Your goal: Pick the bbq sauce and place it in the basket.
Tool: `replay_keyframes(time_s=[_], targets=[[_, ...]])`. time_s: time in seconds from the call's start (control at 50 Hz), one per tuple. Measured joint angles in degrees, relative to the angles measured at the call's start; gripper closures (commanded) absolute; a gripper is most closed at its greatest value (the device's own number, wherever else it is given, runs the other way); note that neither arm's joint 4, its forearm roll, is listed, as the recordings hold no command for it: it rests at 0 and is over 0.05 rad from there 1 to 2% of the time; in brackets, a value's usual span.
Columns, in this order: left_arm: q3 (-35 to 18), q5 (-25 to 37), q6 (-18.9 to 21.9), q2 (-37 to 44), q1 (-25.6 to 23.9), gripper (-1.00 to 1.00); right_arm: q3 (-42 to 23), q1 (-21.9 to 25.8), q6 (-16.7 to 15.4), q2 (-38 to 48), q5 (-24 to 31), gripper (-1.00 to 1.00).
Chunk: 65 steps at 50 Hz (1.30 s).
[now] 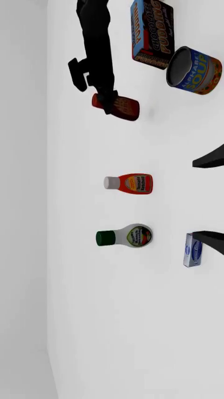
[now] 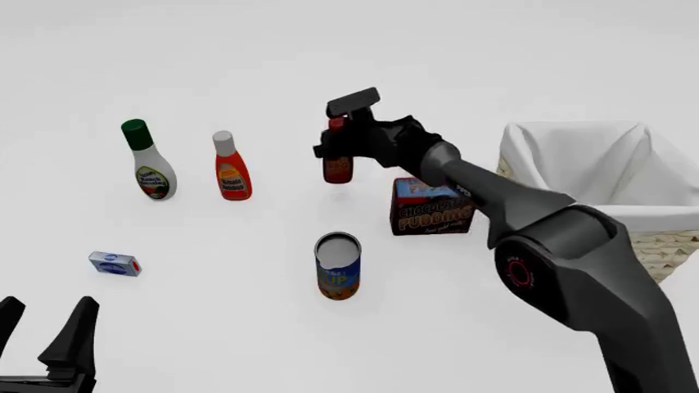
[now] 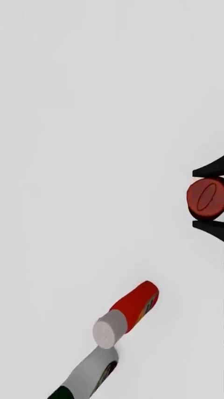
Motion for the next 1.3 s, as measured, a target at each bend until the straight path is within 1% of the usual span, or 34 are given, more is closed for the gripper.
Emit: replay_keyframes(time_s=[0.64, 0.96, 1.3], targets=[[0.0, 0.0, 0.0, 0.0, 0.0, -1.00, 8.3, 0.5, -2.4, -12.5, -0.7, 1.00], [0.0, 0.0, 0.0, 0.0, 0.0, -1.00, 14.9, 0.1, -3.6, -20.6, -1.7, 1.00], [0.0, 0.0, 0.0, 0.0, 0.0, -1.00, 21.6, -1.4, -5.4, -29.3, -1.8, 1.00]])
